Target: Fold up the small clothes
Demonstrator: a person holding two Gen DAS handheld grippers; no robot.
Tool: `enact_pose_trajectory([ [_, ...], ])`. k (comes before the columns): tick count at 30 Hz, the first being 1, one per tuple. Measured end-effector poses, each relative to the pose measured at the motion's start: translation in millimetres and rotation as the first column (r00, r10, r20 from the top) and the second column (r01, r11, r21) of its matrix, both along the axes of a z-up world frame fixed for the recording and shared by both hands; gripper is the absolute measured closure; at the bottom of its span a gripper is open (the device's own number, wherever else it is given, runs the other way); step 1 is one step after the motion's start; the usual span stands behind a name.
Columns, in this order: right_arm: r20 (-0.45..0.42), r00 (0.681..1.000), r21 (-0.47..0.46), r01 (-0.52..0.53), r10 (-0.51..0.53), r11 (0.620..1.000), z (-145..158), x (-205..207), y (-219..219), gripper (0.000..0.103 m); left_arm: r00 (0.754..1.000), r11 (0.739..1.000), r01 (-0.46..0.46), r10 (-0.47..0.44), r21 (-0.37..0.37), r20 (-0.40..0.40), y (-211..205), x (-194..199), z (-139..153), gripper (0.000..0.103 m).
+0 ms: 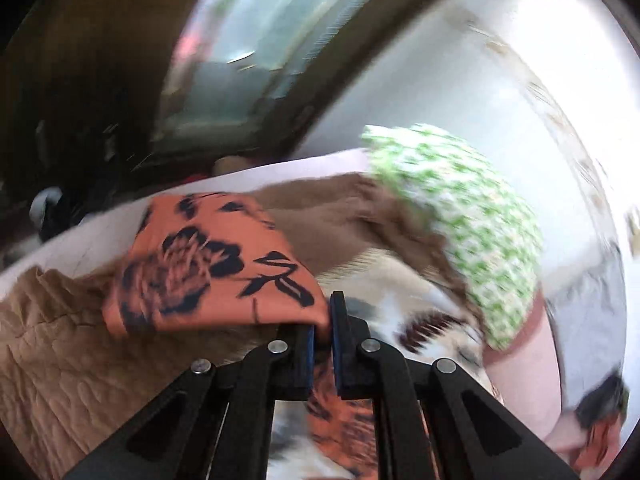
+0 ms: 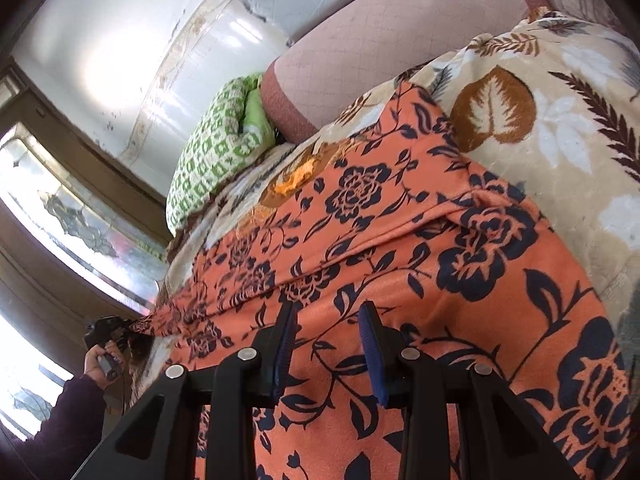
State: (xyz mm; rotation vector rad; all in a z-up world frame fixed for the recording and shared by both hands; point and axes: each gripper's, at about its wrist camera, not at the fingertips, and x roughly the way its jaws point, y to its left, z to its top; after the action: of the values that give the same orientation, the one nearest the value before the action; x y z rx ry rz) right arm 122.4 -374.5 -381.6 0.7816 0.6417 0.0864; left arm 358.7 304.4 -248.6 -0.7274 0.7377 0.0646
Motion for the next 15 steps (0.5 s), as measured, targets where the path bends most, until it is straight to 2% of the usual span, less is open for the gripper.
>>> enact_pose_trajectory([
  [3, 0.02, 0.999, 0.051, 0.037, -0.039, 0.998, 3, -7, -11, 0.067, 0.993, 0.992, 0.107, -0.111, 0.067, 0.049, -46, -1, 41, 0.097],
  [6, 0.032, 0.996, 0.114, 0.076, -0.08, 0.991, 4, -14, -25, 0.067, 0.967, 0.958, 0.233, -0.247, 0.166, 0.066, -110, -4, 83, 0.097],
  [8, 0.034, 0.994, 0.152, 0.101, -0.108, 0.983, 5, -19, -34, 0.067, 0.937, 0.925, 0.316, -0.339, 0.212, 0.083, -158, -9, 106, 0.097],
  [10, 0.036, 0.991, 0.189, 0.123, -0.132, 0.974, 5, -25, -43, 0.067, 0.895, 0.88, 0.404, -0.437, 0.251, 0.093, -212, -16, 124, 0.097],
  [13, 0.04, 0.984, 0.233, 0.158, -0.172, 0.96, 6, -35, -55, 0.067, 0.837, 0.822, 0.5, -0.539, 0.272, 0.092, -282, -24, 137, 0.097],
  [15, 0.046, 0.98, 0.26, 0.175, -0.193, 0.95, 7, -41, -62, 0.067, 0.789, 0.775, 0.569, -0.609, 0.273, 0.084, -330, -33, 140, 0.096],
])
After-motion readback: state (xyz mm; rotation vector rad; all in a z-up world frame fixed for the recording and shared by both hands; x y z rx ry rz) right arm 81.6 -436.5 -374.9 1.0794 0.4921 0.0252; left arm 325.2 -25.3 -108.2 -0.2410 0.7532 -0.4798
